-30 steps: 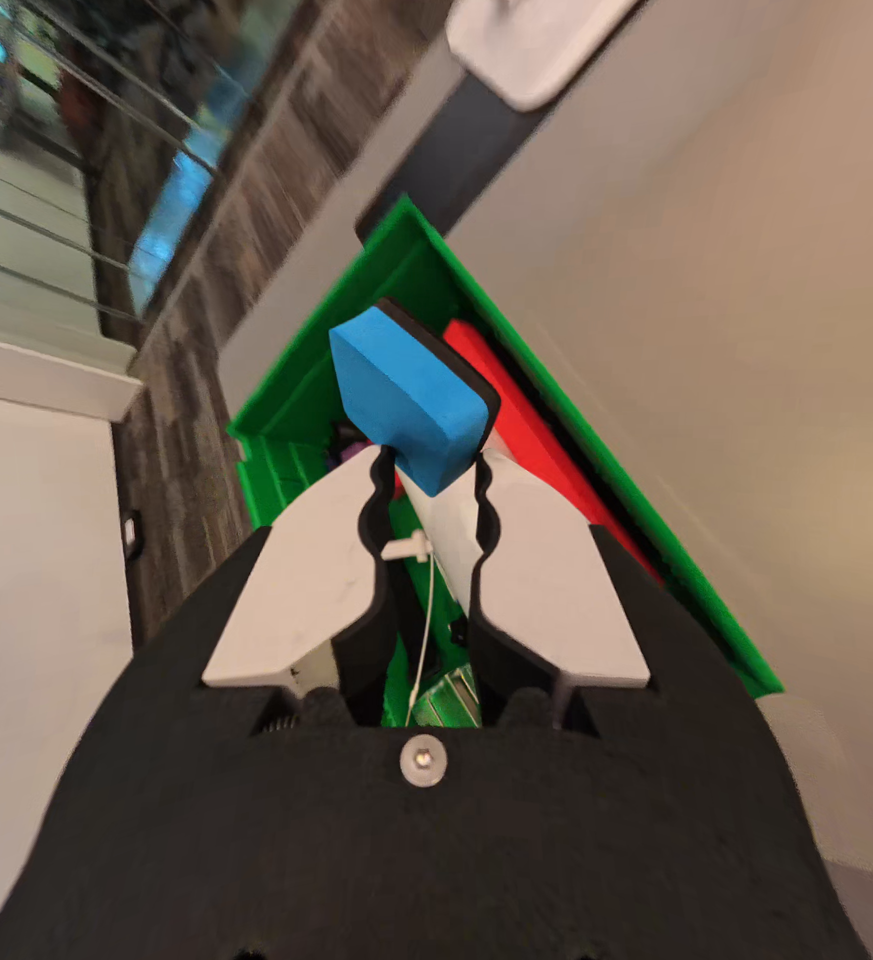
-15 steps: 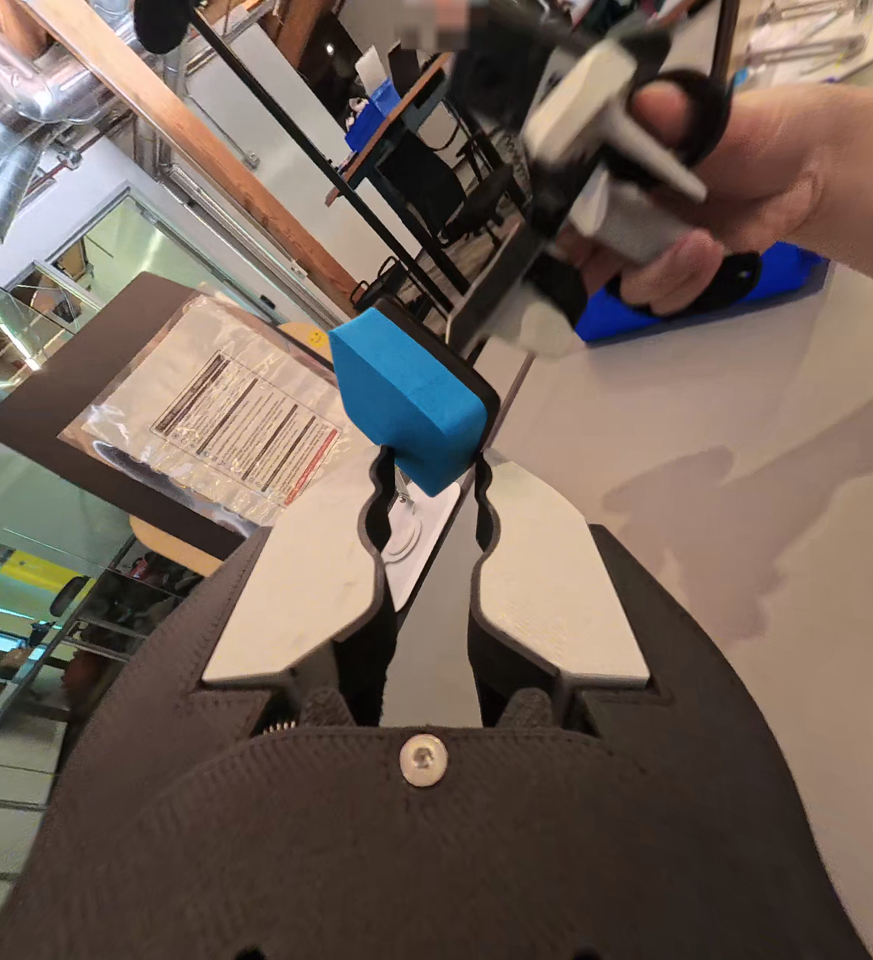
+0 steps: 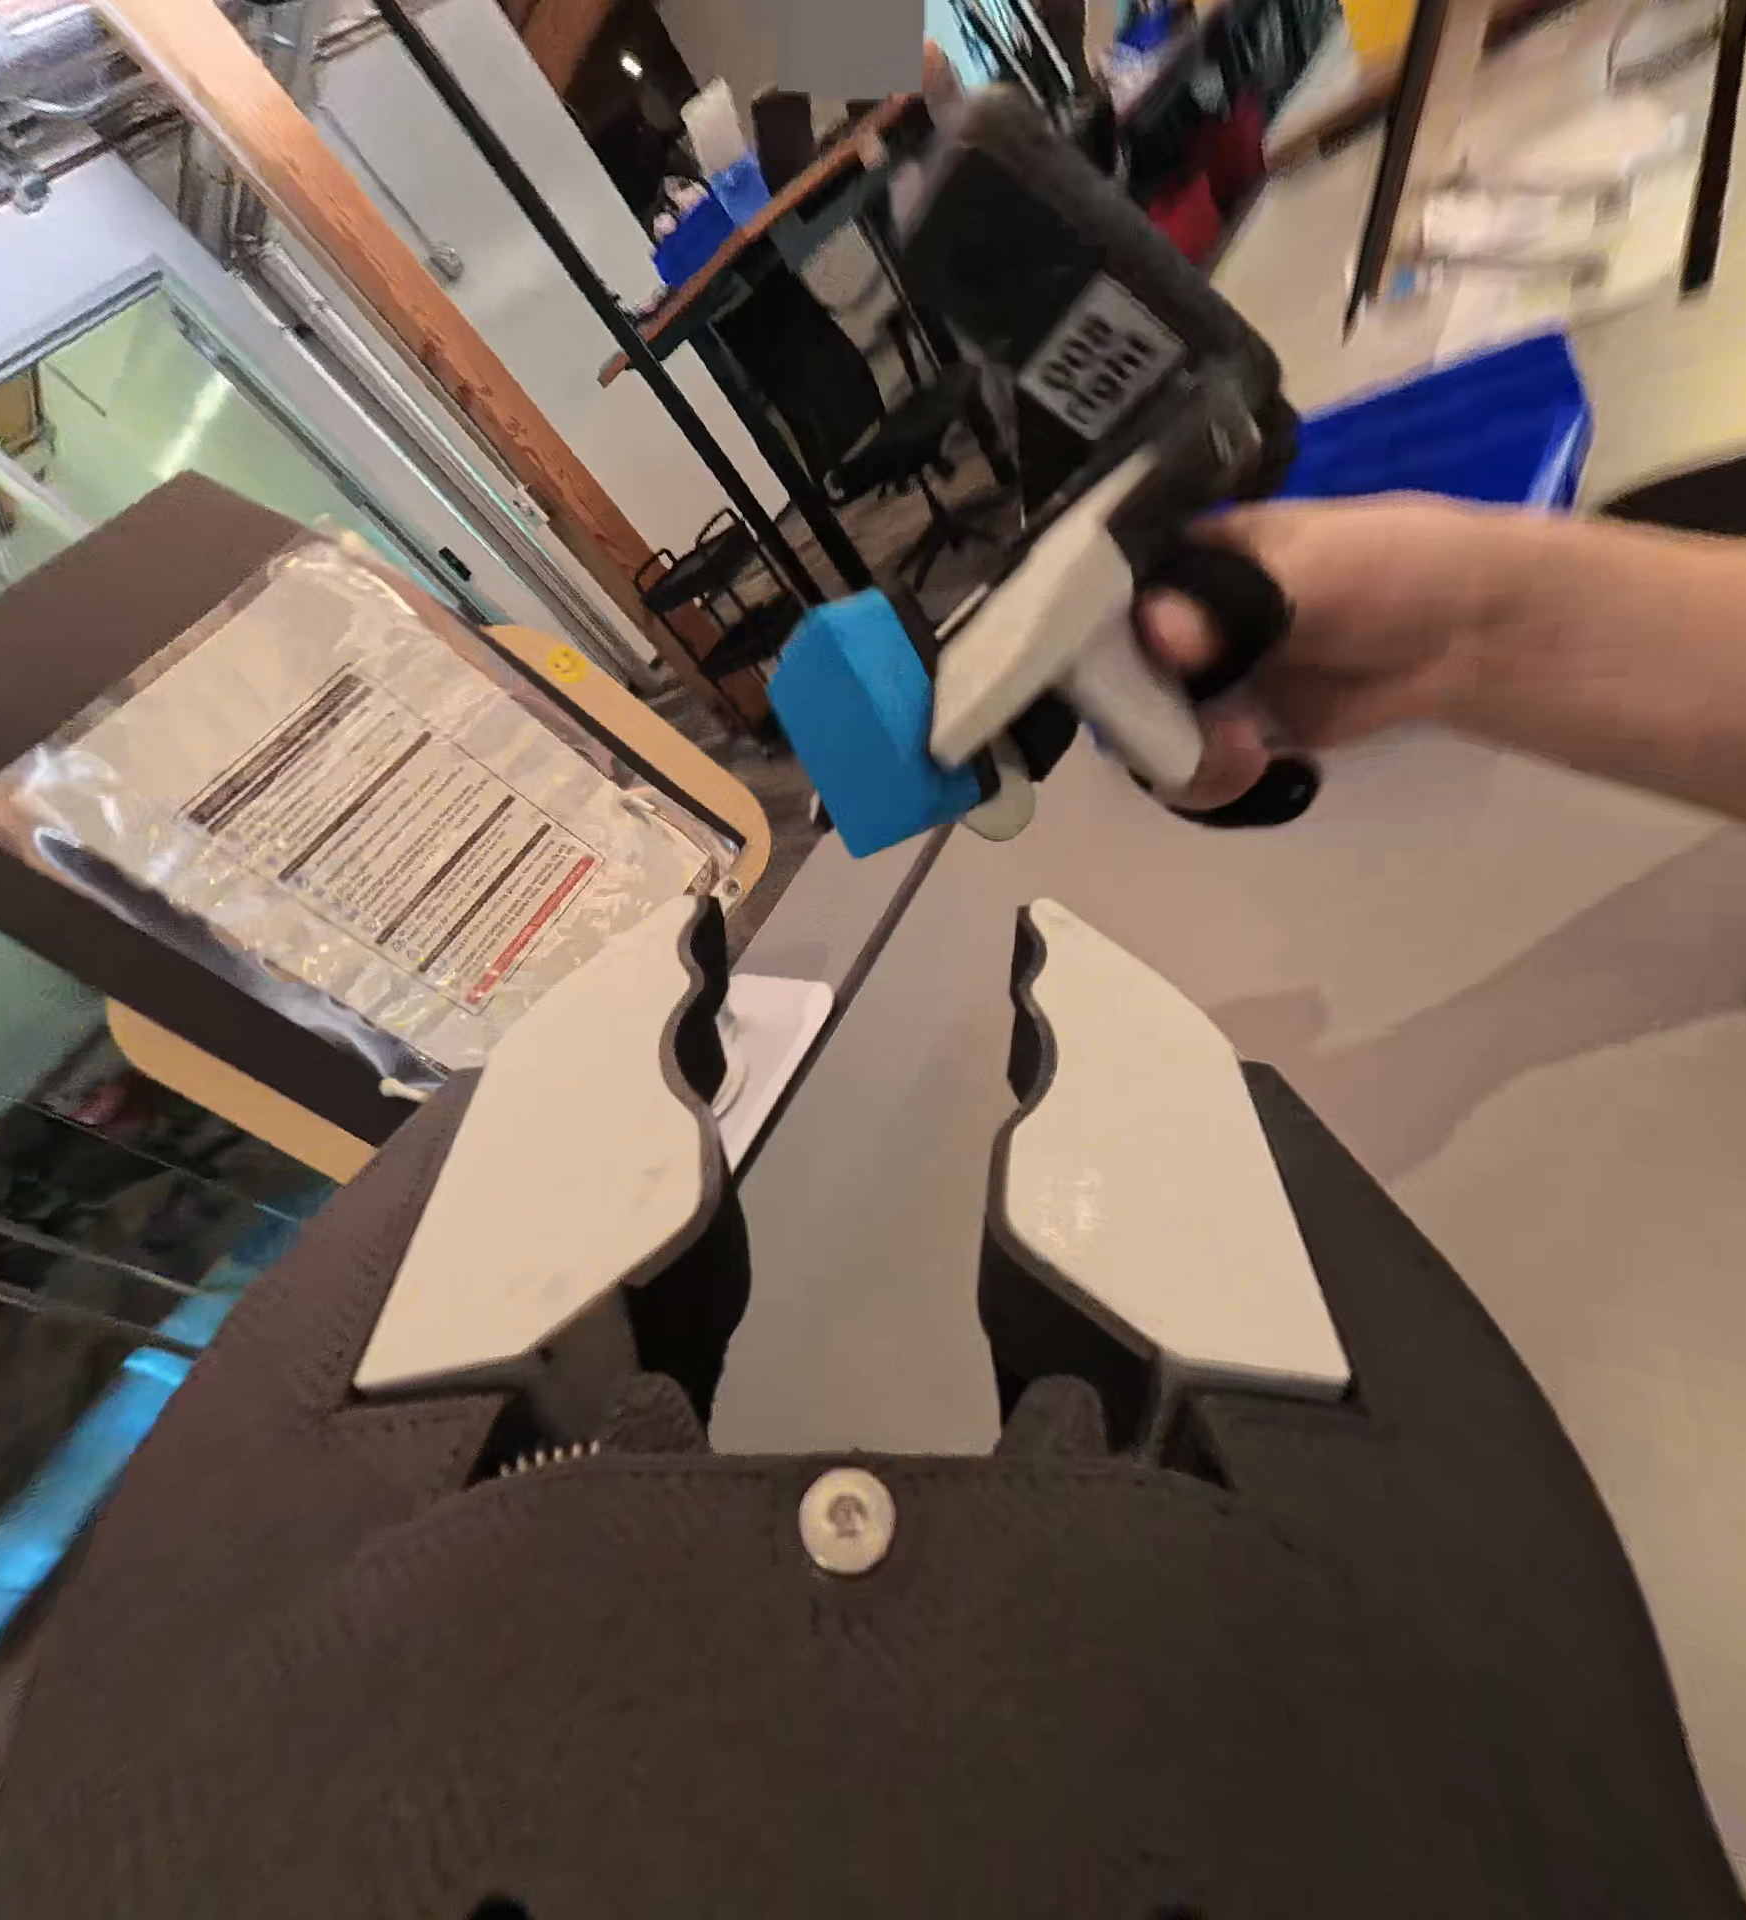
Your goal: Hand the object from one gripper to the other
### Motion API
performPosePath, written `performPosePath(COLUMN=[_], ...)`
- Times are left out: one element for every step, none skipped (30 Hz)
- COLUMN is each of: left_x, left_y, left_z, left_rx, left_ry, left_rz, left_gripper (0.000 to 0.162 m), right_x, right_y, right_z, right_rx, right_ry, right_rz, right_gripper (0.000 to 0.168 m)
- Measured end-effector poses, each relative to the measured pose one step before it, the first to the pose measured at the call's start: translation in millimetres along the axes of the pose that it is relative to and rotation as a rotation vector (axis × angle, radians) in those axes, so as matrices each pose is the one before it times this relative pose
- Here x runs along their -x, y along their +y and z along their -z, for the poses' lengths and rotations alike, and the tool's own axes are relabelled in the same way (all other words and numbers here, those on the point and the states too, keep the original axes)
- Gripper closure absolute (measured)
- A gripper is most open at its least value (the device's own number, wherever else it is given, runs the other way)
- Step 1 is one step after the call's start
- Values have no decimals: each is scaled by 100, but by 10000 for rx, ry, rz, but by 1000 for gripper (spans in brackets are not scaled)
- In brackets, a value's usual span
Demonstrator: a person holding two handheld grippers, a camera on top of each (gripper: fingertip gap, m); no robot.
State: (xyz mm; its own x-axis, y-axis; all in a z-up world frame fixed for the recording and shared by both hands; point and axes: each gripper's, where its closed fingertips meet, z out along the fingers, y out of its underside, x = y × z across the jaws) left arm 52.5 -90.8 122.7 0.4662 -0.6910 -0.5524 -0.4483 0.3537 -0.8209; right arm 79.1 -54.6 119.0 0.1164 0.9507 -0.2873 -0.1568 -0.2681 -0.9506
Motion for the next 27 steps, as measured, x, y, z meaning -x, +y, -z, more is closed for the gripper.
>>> performPosePath(left_x=[558, 583, 655, 463, 13, -203, -192, -55, 126, -113, -558, -778, -775, -648, -396, -181, 199, 507, 390, 0, -33, -59, 92, 394, 362, -77, -584], left_y=[-636, -606, -493, -264, -34, 108, 92, -160, -466, -550, -186, 445, 765, 712, 409, 211, 195, 259, 287, -65, -97, -136, -234, -424, -579, -628, -711], left_z=[652, 445, 213, -18, -247, -429, -590, -675, -632, -570, -540, -554, -592, -568, -516, -490, -486, -439, -358, -194, -91, 27, 166, 294, 380, 449, 521], left_rx=[-336, -264, -107, 83, 226, 304, 286, 141, -91, -278, -137, 261, 480, 443, 242, 78, 85, 128, 141, -86, -70, -63, -128, -286, -401, -437, -464], left_ry=[-171, -243, -389, -364, -180, -118, -170, -306, -442, -280, 18, 225, 293, 275, 153, 24, -222, -423, -355, -115, -33, 91, 120, 52, 193, 602, 1030], left_rz=[719, 702, 603, 514, 432, 338, 258, 225, 279, 205, -13, -141, -71, -20, -21, -89, -139, -220, -456, -429, -311, -57, 175, 356, 515, 674, 781], left_gripper=[110, 110, 109, 110, 110, 110, 113, 117, 130, 138, 136, 127, 113, 101, 99, 102, 107, 117, 120, 124, 128, 131, 135, 139, 139, 139, 139], right_x=[-1332, -1260, -1055, -853, -619, -355, -180, -11, 168, 287, 252, 159, 123, 93, 160, 263, 305, 250, 19, -121, -152, -160, -412, -791, -827, -663, -355], right_y=[-292, -207, -102, -4, 64, -19, -84, -157, -223, -226, -164, -86, -82, -62, -122, -211, -296, -338, -161, 171, 151, 3, -59, -35, -41, -181, -373], right_z=[555, 467, 385, 317, 246, 186, 143, 89, 31, -9, -47, -47, -37, -32, -24, -15, 12, 48, 25, -33, -9, 51, 109, 147, 166, 188, 241], right_rx=[138, 191, 277, 364, 390, 294, 201, 113, 30, 14, 44, 87, 81, 70, 31, -33, -78, -108, -9, 161, 42, -177, -267, -247, -240, -336, -497], right_ry=[1282, 1291, 1198, 1076, 897, 684, 528, 361, 198, 86, 96, 145, 152, 155, 100, 17, -22, 3, 129, 176, 147, 92, 193, 375, 300, 109, -158], right_rz=[1532, 1689, 1723, 1625, 1470, 1296, 1069, 806, 569, 428, 394, 411, 435, 409, 360, 312, 269, 258, 248, 219, 101, -93, -241, -337, -437, -623, -814], right_gripper=[110, 110, 110, 110, 110, 110, 110, 110, 110, 110, 110, 110, 110, 110, 110, 110, 110, 110, 110, 110, 110, 110, 109, 102, 98, 97, 96])
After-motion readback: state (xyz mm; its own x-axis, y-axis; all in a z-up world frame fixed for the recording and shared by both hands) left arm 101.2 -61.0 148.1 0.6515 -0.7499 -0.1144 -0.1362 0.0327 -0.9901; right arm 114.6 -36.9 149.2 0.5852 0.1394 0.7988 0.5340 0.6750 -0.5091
